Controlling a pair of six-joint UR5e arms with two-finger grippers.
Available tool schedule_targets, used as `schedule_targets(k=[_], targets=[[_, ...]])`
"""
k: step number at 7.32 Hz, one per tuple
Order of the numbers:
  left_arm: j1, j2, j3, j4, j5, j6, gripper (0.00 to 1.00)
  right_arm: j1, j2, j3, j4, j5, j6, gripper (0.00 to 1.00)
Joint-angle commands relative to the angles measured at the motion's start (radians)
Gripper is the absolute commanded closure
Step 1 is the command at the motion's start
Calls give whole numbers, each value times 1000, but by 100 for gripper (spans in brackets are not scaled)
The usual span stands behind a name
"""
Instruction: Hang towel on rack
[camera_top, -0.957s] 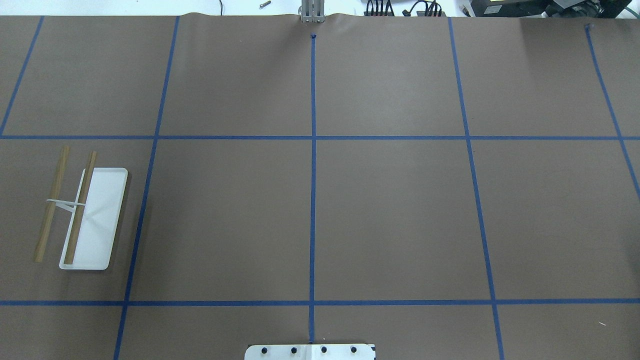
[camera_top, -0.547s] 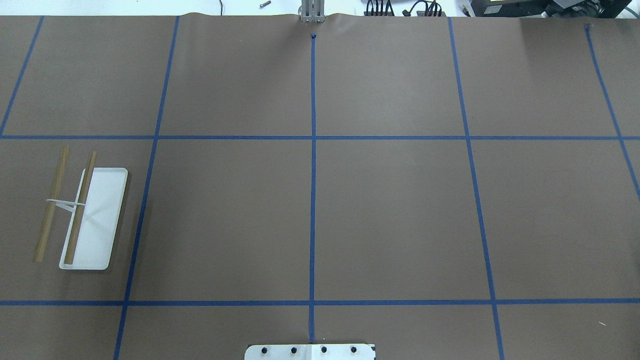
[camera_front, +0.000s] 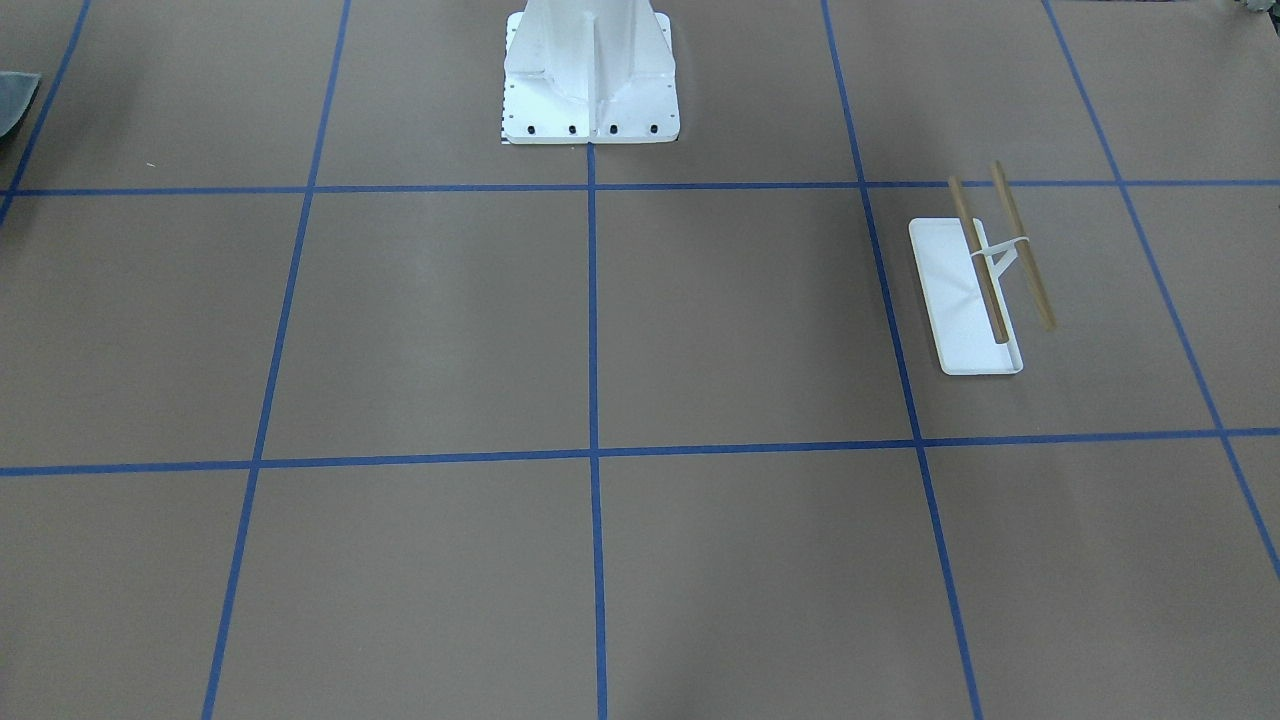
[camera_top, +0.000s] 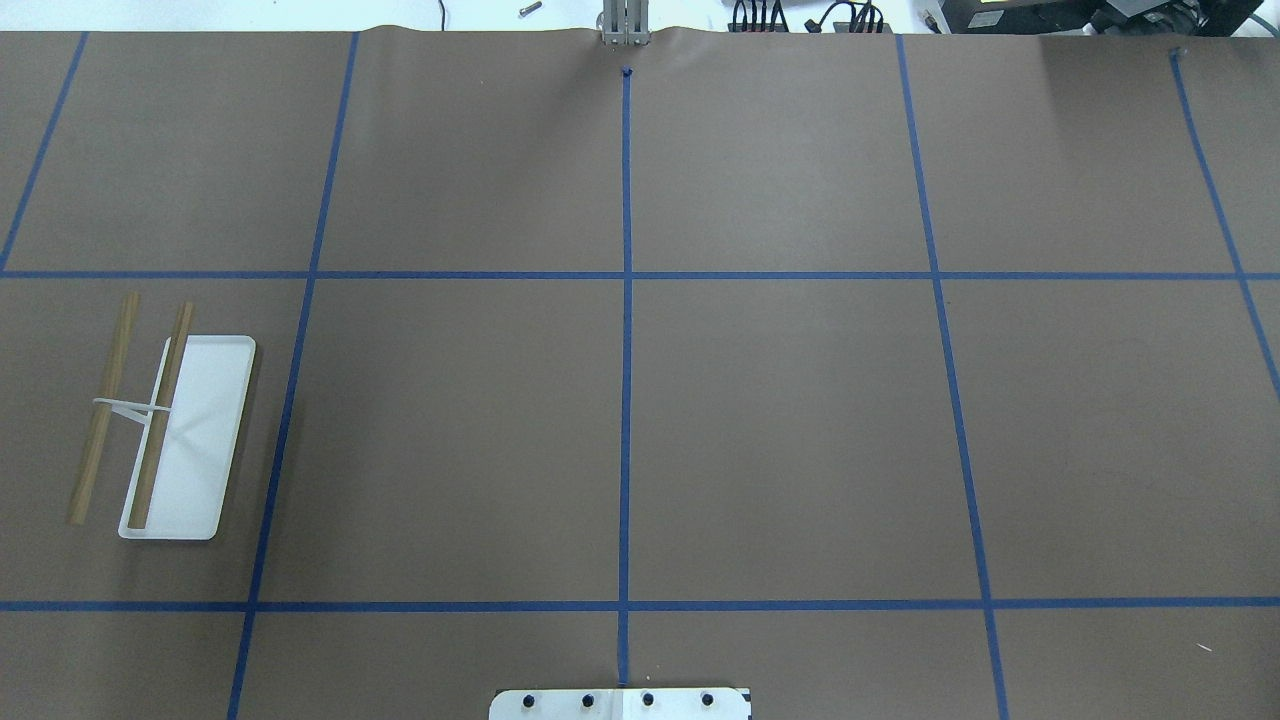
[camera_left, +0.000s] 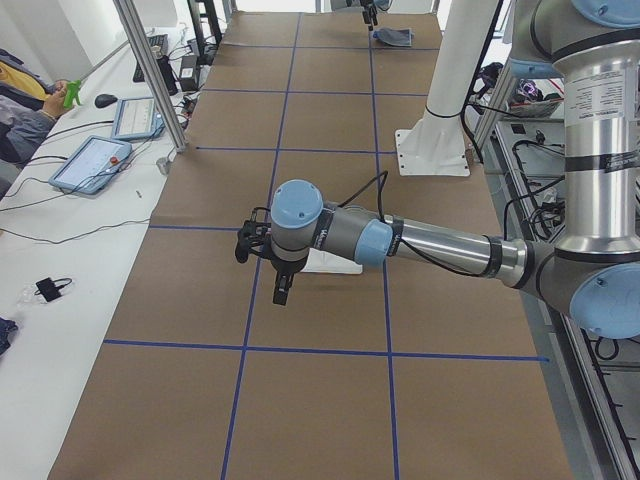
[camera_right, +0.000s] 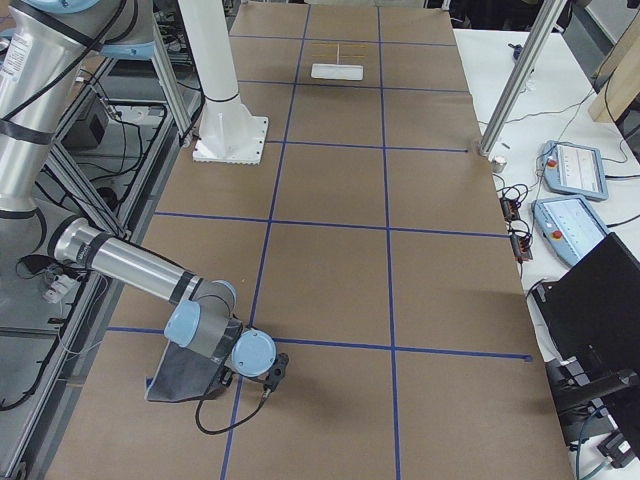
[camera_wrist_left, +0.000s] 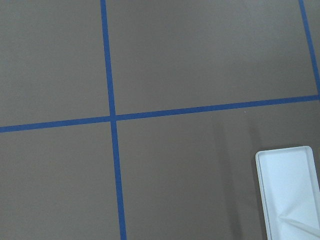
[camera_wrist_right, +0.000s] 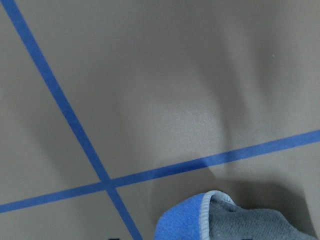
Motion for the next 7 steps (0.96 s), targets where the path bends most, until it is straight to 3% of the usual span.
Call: schedule_targets(k=[1,5,6,7], targets=[[0,-2,-1,0,0,-1,2,0,3,-5,-1,14,0,42],[0,-2,-2,0,-4,-1,2,0,3,-14,-1,14,-2,47],[0,-2,-2,0,-4,-1,2,0,3,-11,2,14,-7,42],[0,-2,-2,0,-4,-1,2,0,3,-2,2,12,-8,19]])
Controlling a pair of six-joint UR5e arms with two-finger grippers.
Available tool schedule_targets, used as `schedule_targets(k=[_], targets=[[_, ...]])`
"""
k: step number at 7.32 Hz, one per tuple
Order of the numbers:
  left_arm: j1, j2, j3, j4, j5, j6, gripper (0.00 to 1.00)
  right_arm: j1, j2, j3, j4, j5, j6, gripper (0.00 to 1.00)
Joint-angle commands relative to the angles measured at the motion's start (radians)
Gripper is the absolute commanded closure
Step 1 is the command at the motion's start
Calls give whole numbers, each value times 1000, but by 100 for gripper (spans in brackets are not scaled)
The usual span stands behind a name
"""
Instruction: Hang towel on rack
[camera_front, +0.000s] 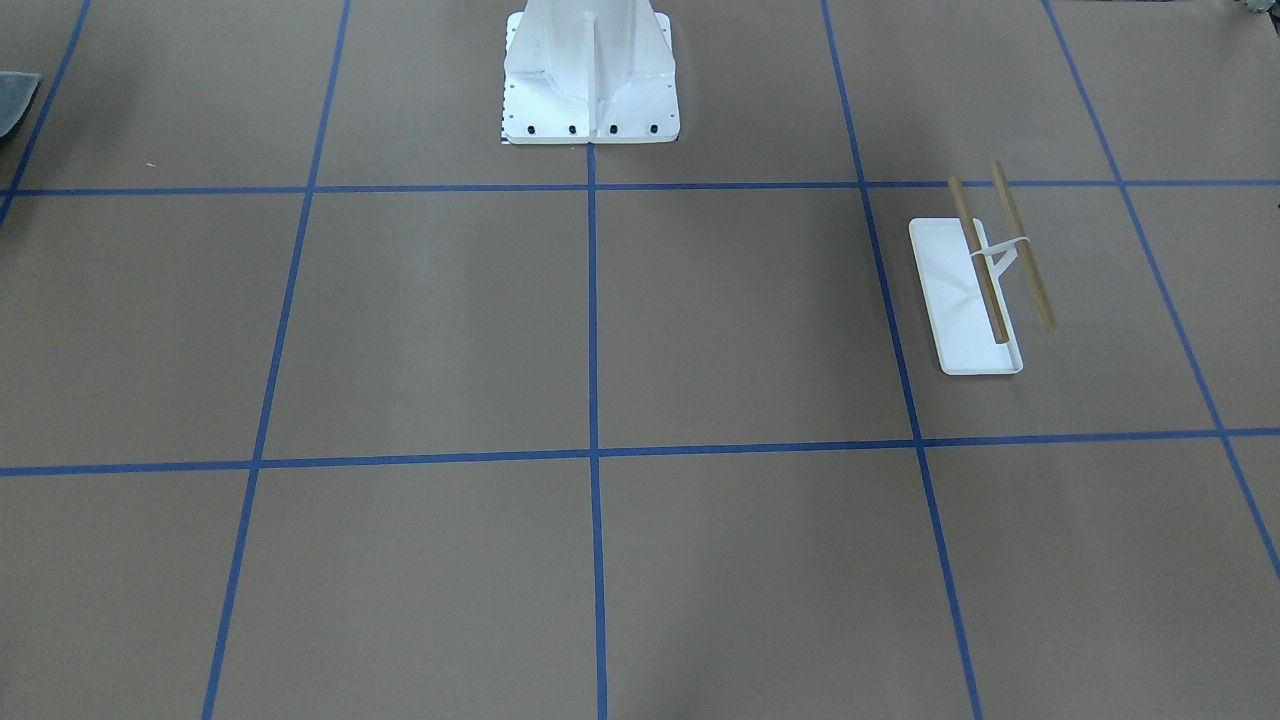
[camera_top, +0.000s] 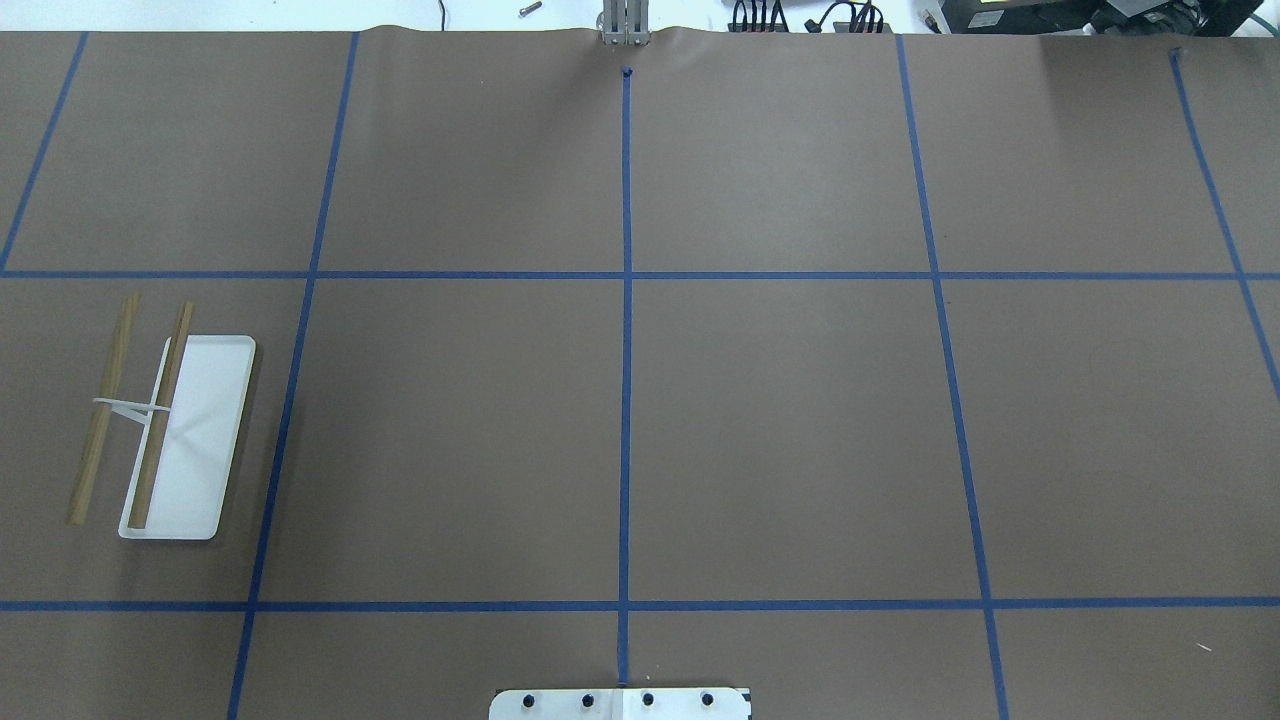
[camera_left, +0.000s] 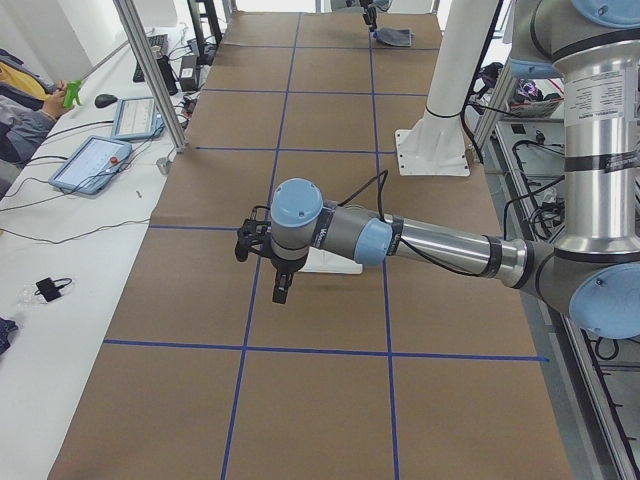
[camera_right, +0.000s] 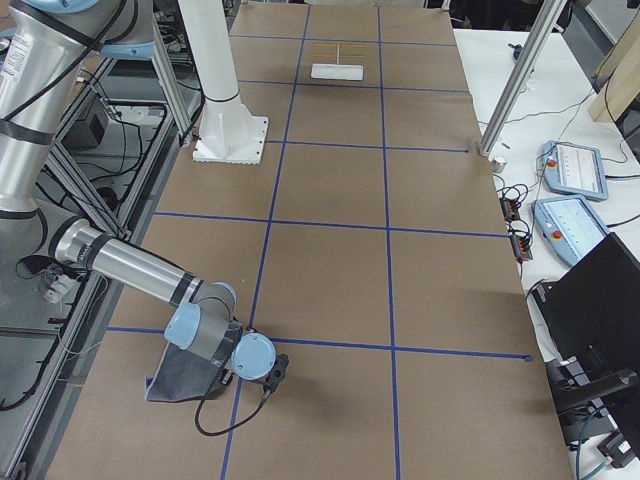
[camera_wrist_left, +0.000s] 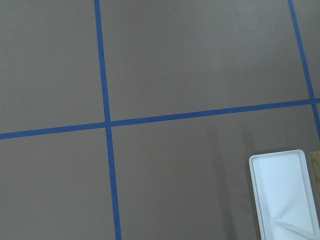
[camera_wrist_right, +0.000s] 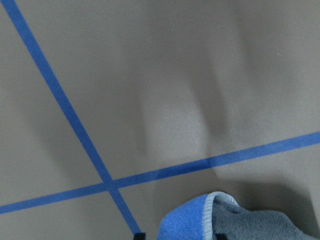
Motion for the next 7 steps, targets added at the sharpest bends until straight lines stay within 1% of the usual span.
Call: schedule_targets(k=[1,2,3,4,5,6,7], targets=[[0,0,3,0,0,0,2,0,0,14,1,-12,-5,13],[0,2,2,0,-2,0,2,0,0,15,1,-35,-2,2],[0,2,0,0,-2,-2,2,0,-2,5,1,-37,-5,3],[0,2,0,-2,-2,-2,2,0,-2,-7,0,-35,-9,7],[-2,2,-2,-2,-2,-2,2,0,-2,-14,-2,-30,-9,10],[-2,3,-2,-2,-2,-2,2,0,-2,-15,-3,-26,-9,21],[-2,3,-2,-2,-2,-2,2,0,-2,-23,-3,-26,-8,34]])
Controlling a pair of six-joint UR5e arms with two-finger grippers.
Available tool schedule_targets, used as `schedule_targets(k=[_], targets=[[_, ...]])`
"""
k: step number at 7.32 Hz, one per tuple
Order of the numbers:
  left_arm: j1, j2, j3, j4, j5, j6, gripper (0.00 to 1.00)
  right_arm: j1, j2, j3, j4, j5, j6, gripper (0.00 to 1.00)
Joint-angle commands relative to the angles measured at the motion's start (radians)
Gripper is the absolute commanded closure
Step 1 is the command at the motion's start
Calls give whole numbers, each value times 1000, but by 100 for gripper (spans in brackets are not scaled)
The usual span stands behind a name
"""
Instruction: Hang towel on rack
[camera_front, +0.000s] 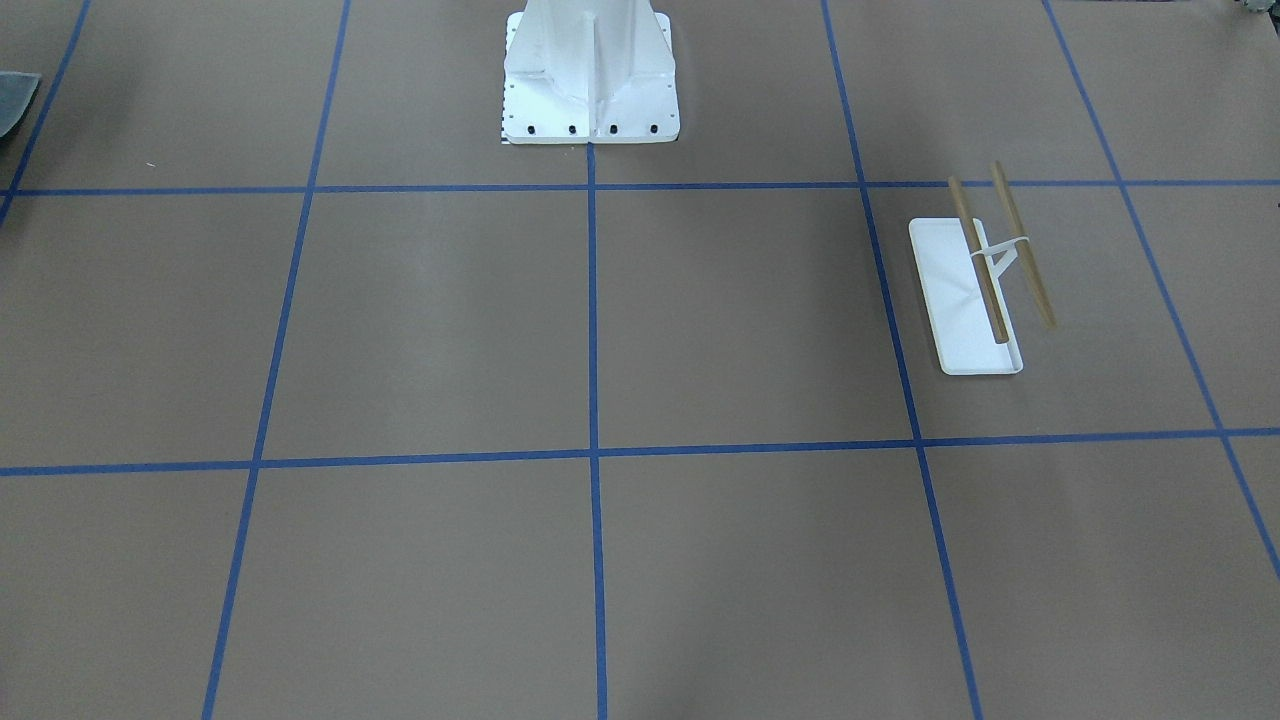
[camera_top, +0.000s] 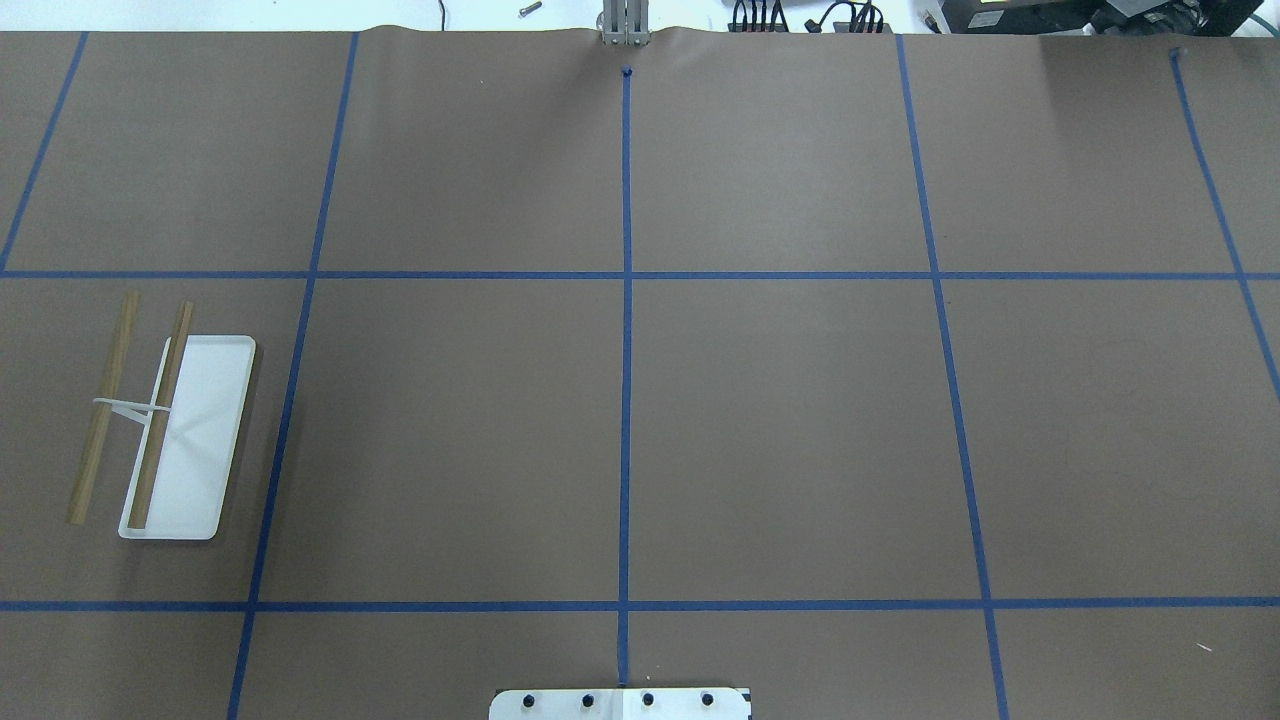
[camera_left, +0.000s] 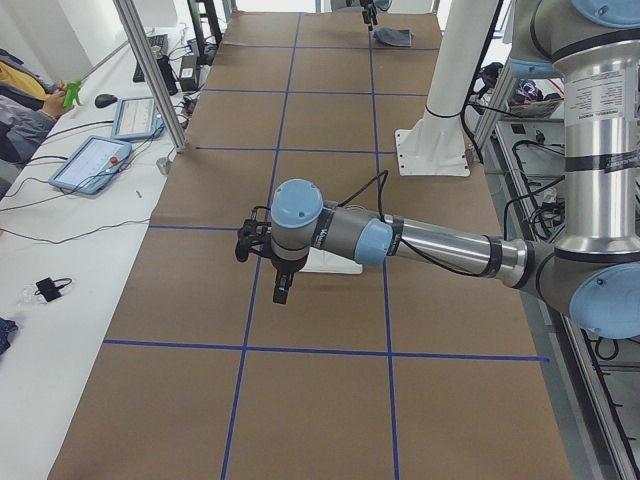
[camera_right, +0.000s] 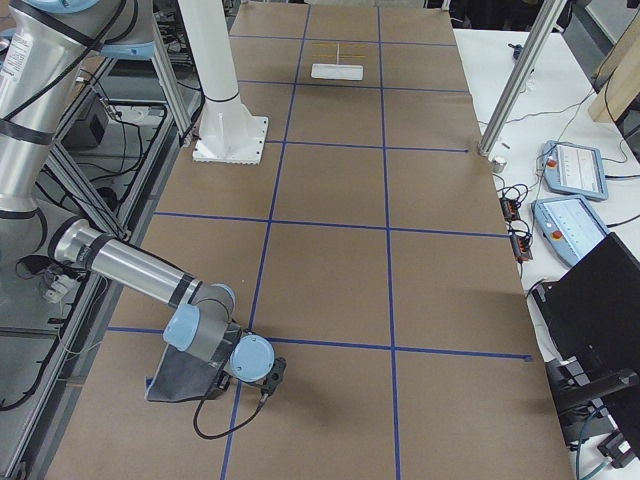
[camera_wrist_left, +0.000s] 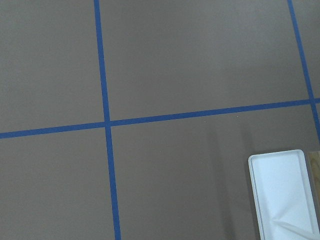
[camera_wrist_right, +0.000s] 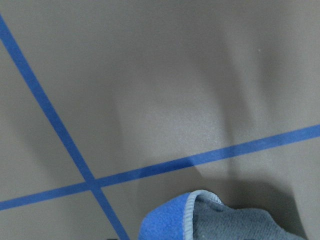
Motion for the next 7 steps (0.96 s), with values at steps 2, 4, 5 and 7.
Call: schedule_targets(k=[2,4,5,7], targets=[[0,1,0,0,2,0,2,-2,0,-20,-1,5,4,78],[0,1,0,0,3,2,2,-2,9,-27,1,5,-2,100],[0,2,1,0,3,2,2,0,12,-22,2,5,-2,100],[0,1,3,0,3,2,2,3,12,69,-10,8,9,100]])
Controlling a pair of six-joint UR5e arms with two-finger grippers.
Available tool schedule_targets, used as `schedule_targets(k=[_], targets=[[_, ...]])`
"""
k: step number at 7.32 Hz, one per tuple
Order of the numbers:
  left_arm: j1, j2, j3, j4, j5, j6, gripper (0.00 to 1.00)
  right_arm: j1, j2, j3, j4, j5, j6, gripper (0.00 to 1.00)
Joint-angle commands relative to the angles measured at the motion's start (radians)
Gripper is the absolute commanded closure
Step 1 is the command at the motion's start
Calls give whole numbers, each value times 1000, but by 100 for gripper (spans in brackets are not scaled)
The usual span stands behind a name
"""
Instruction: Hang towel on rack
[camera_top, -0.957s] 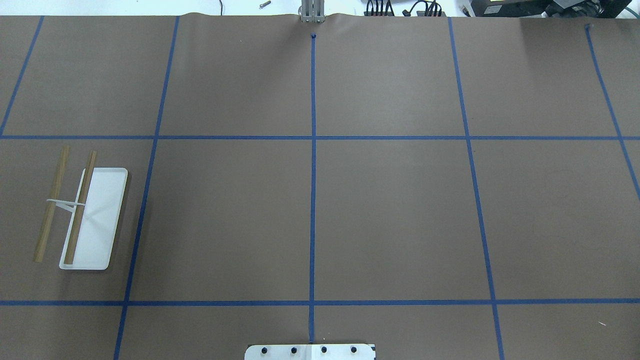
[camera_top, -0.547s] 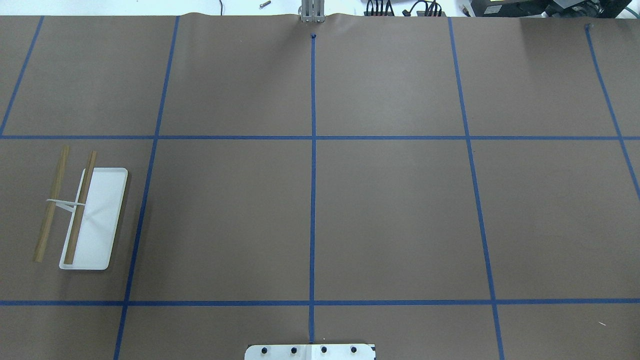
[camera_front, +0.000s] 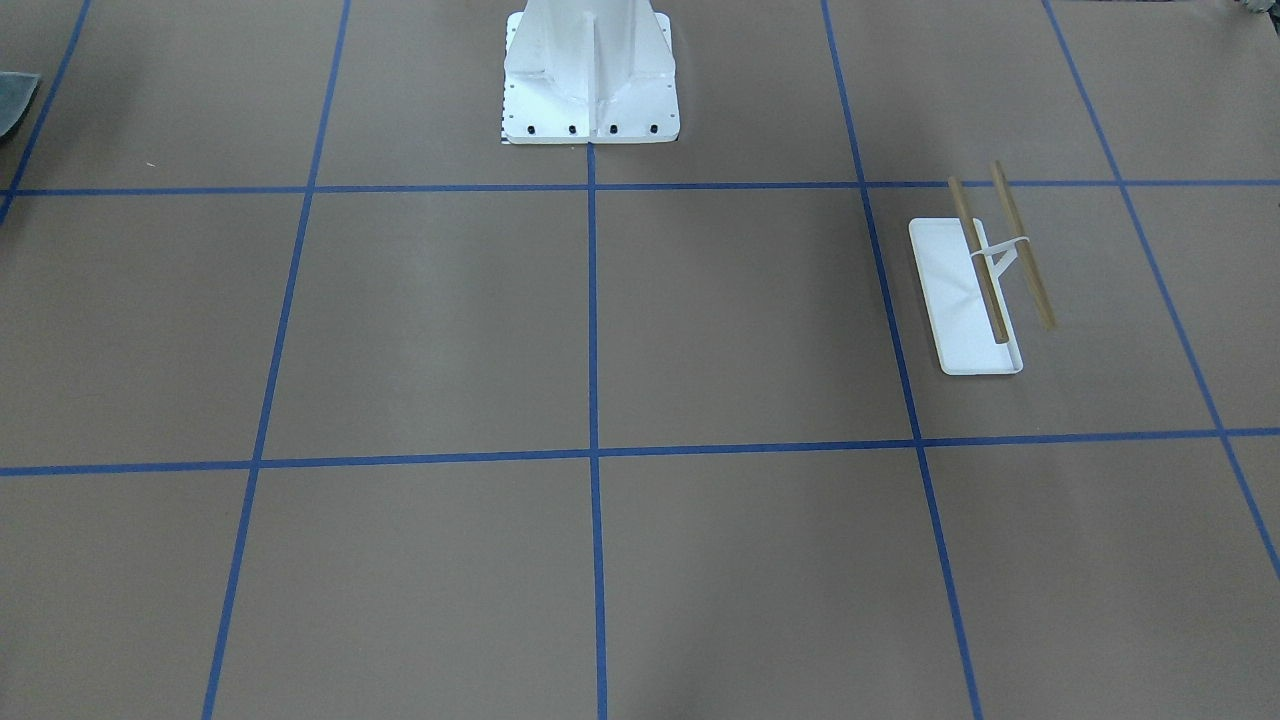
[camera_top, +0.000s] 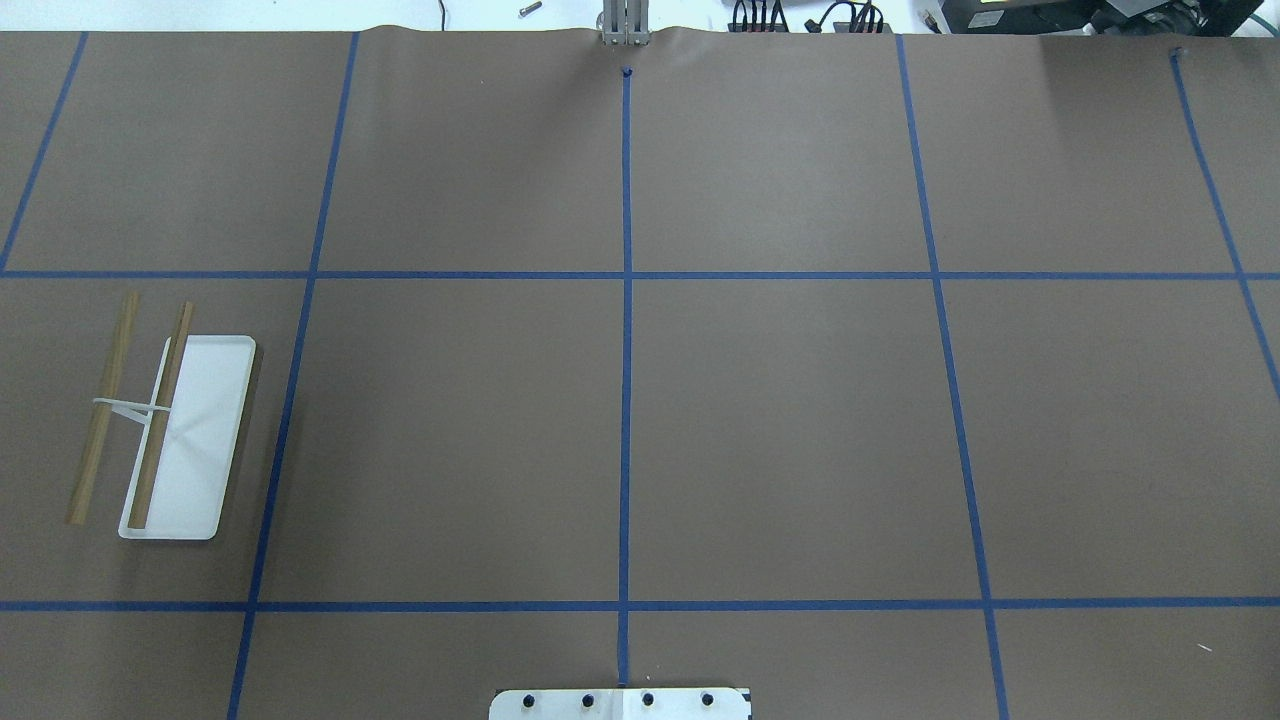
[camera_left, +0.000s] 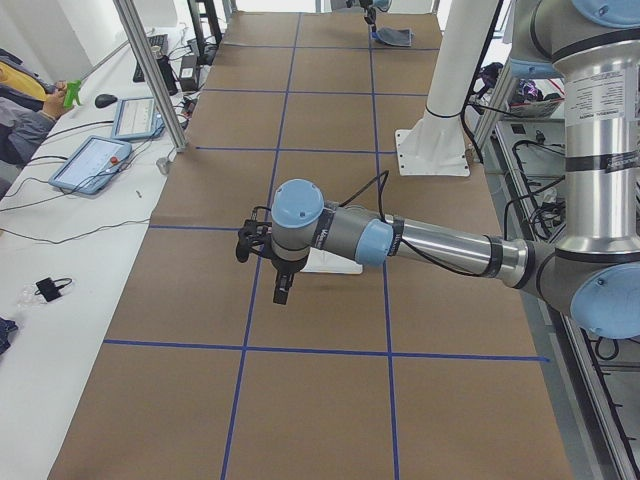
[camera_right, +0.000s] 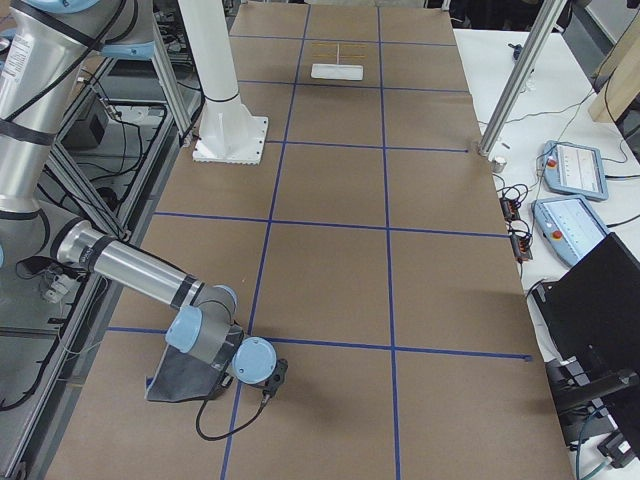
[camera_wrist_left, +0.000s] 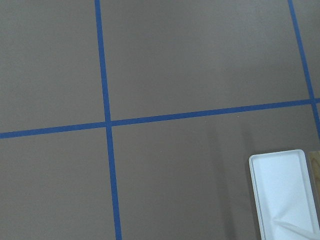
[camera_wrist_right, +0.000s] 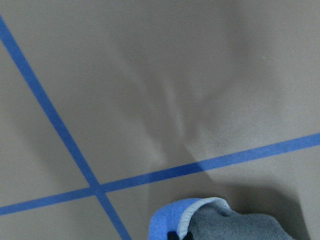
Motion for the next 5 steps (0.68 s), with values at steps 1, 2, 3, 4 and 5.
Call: schedule_targets(k=[1,2,3,4,5], targets=[[0,0,1,0,-5,-1,2,13,-13,149,-13,-2,17,100],[2,0,3,0,-6,-17,2,42,-13,247,-77,-13,18,100],[3,-5,4,-3,-8,-46,2,50,3,363,-182,-17,18,100],[3,-20,7,-2,-8,-63,2,50,33,475,-262,-19,41,100],[6,-45,8,-3,-9,-137,2,36,91,554,-293,-20,169,100]])
